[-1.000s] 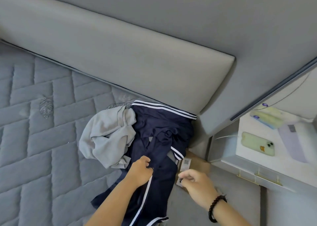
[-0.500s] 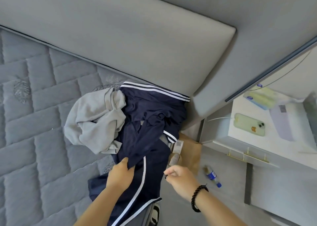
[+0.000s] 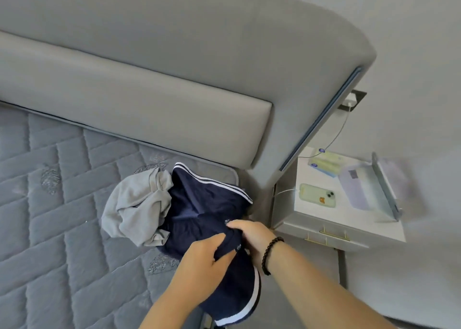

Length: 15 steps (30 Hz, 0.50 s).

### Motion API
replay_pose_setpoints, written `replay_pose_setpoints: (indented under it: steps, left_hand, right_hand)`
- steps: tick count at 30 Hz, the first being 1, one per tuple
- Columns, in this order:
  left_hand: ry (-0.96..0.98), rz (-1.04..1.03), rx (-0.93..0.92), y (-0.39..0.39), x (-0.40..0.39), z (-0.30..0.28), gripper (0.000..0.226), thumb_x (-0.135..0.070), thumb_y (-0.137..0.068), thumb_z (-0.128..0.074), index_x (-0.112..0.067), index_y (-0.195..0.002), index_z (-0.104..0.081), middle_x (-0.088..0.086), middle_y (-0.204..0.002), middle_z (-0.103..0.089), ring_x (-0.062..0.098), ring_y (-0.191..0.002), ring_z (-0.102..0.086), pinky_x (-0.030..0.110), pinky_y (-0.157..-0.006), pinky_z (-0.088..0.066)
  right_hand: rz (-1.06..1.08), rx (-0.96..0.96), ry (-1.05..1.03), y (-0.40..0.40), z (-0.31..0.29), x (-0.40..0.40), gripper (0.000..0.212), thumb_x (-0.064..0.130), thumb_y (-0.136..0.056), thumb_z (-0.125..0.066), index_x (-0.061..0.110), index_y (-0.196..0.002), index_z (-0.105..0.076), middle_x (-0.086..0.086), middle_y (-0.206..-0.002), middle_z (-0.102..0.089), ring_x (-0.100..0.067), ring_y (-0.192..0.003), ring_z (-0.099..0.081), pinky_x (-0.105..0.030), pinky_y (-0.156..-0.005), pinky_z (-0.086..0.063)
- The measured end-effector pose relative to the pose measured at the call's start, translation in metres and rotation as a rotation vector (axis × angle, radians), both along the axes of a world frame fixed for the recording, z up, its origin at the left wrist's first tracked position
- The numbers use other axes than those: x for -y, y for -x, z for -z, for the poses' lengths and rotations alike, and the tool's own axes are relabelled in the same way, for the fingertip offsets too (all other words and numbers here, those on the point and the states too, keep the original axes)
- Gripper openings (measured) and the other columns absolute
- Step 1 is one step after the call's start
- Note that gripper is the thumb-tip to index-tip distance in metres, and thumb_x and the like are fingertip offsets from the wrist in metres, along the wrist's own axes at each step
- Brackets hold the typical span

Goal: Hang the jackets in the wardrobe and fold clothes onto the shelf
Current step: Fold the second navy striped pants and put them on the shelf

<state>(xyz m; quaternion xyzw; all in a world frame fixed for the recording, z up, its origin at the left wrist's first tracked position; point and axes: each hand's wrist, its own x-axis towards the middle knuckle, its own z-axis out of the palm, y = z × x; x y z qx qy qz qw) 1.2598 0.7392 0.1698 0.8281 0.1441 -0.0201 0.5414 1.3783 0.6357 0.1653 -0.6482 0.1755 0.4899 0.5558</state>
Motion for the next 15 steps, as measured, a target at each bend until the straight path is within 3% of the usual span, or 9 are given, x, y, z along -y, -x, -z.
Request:
replay_pose_setpoints:
  steps: [2, 3, 6, 8, 9, 12, 15]
  left_hand:
    - [-0.029, 0.043, 0.022, 0.005, 0.019, -0.020, 0.021, -0.032, -0.090, -0.061, -0.017, -0.077, -0.057, 0.001, -0.064, -0.057, 0.010, -0.053, -0.042, 0.026, -0.054, -0.034]
    - [-0.012, 0.047, 0.029, 0.008, 0.031, -0.031, 0.019, -0.033, -0.090, -0.061, -0.019, -0.077, -0.057, -0.001, -0.063, -0.056, 0.008, -0.053, -0.041, 0.024, -0.053, -0.033]
    - [0.160, 0.066, 0.041, 0.024, 0.067, -0.058, 0.003, -0.033, -0.086, -0.064, -0.030, -0.085, -0.061, -0.012, -0.074, -0.066, 0.001, -0.065, -0.057, 0.017, -0.061, -0.046]
    - [0.346, 0.130, 0.008, 0.034, 0.088, -0.067, 0.022, -0.032, -0.084, -0.067, -0.031, -0.105, -0.065, -0.013, -0.099, -0.073, 0.003, -0.093, -0.067, 0.017, -0.079, -0.052]
    - [0.431, 0.118, -0.012, 0.039, 0.100, -0.070, 0.025, -0.030, -0.085, -0.068, -0.028, -0.109, -0.066, -0.010, -0.104, -0.073, 0.004, -0.099, -0.067, 0.017, -0.081, -0.051]
    - [0.734, -0.107, -0.123, 0.050, 0.137, -0.084, 0.022, -0.020, -0.096, -0.053, -0.012, -0.112, -0.067, 0.006, -0.104, -0.074, 0.015, -0.097, -0.068, 0.025, -0.078, -0.051]
    - [1.086, -0.204, -0.176, 0.054, 0.169, -0.099, 0.051, -0.041, -0.093, -0.045, -0.004, -0.125, -0.058, 0.019, -0.116, -0.068, 0.031, -0.107, -0.064, 0.042, -0.088, -0.049]
  right_hand:
    - [0.025, 0.116, 0.045, 0.000, -0.023, 0.013, 0.002, 0.003, -0.076, -0.067, 0.001, -0.075, -0.067, -0.015, -0.084, -0.065, -0.028, -0.082, -0.061, -0.036, -0.076, -0.048]
    - [0.038, 0.170, 0.045, 0.000, -0.035, 0.021, 0.005, -0.001, -0.077, -0.063, -0.001, -0.073, -0.065, -0.016, -0.078, -0.063, -0.029, -0.078, -0.059, -0.036, -0.072, -0.045]
    - [0.034, 0.387, 0.020, 0.006, -0.074, 0.052, 0.018, -0.004, -0.082, -0.052, -0.014, -0.093, -0.062, -0.028, -0.081, -0.061, -0.028, -0.080, -0.058, -0.037, -0.074, -0.045]
    - [0.042, 0.511, -0.009, 0.012, -0.102, 0.074, 0.021, -0.003, -0.084, -0.048, -0.013, -0.098, -0.059, -0.027, -0.083, -0.061, -0.026, -0.081, -0.057, -0.036, -0.074, -0.044]
    - [0.052, 0.558, -0.027, 0.017, -0.117, 0.088, 0.019, -0.003, -0.083, -0.047, -0.012, -0.094, -0.060, -0.022, -0.081, -0.060, -0.025, -0.080, -0.056, -0.036, -0.073, -0.043]
    - [0.084, 0.676, -0.074, 0.043, -0.164, 0.137, 0.016, -0.001, -0.079, -0.045, 0.007, -0.075, -0.059, -0.010, -0.074, -0.051, -0.021, -0.074, -0.047, -0.034, -0.069, -0.035]
    - [0.089, 0.756, -0.097, 0.074, -0.207, 0.191, 0.009, 0.003, -0.074, -0.045, 0.005, -0.074, -0.054, -0.007, -0.078, -0.046, -0.021, -0.074, -0.039, -0.035, -0.068, -0.029]
